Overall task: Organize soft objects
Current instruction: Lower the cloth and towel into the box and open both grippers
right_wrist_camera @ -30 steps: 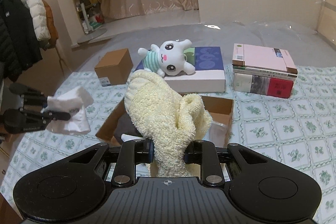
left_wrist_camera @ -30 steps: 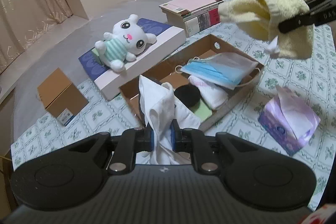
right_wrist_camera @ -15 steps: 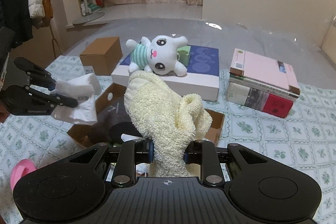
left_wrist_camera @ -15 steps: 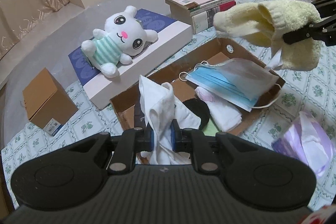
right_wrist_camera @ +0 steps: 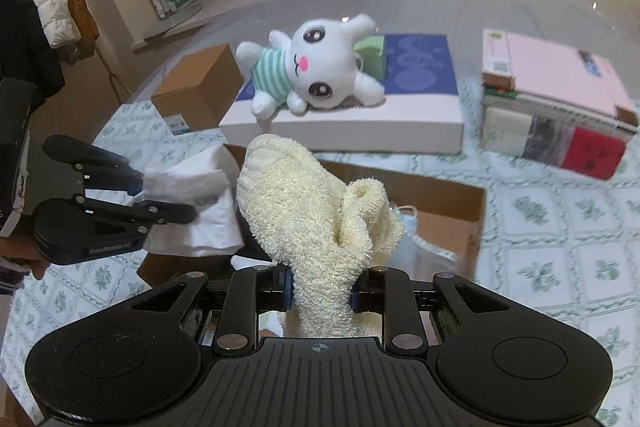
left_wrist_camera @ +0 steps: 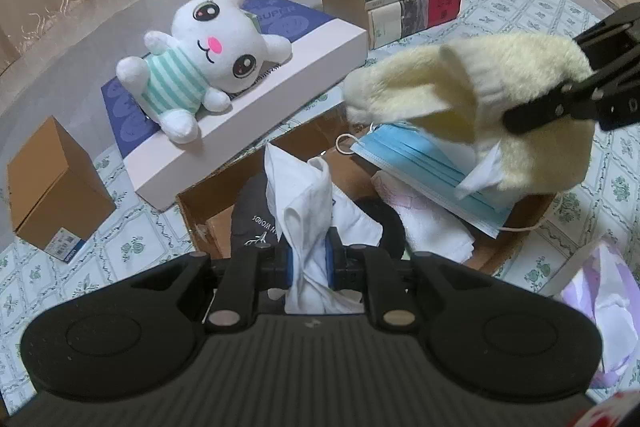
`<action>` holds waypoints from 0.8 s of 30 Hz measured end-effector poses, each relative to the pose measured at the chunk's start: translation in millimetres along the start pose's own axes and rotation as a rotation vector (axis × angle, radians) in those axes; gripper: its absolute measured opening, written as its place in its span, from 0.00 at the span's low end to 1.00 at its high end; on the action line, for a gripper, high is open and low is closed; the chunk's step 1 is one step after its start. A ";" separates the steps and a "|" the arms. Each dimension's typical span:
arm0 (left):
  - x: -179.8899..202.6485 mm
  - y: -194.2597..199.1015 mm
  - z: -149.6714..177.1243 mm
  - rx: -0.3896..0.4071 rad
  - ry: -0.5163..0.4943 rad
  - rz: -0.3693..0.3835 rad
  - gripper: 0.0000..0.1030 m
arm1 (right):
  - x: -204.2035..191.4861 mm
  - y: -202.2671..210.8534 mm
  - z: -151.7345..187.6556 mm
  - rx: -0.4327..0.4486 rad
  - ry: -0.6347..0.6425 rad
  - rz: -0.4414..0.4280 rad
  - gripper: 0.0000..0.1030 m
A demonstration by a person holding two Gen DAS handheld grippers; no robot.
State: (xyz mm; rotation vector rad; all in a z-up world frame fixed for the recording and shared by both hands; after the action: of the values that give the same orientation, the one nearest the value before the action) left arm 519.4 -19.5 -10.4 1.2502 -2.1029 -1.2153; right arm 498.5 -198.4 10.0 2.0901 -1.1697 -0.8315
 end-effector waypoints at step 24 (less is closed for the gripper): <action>-5.3 -44.6 7.8 -0.043 0.024 -0.012 0.17 | 7.7 -74.1 11.3 -0.089 -0.016 0.027 0.24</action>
State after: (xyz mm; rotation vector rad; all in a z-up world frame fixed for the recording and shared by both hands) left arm 538.9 -21.0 -51.6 1.2546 -2.0435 -1.2379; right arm 530.7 -175.3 -54.1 1.9944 -1.1460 -0.8732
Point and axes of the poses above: each gripper's, at about its wrist camera, not at the fingertips, and y roughly against the way its jaws point, x to its right, z to its underside, the point moved 6 cm from there along -y, roughly the way its jaws point, and after that the axes turned 5 degrees about y, right-handed, at the moved point
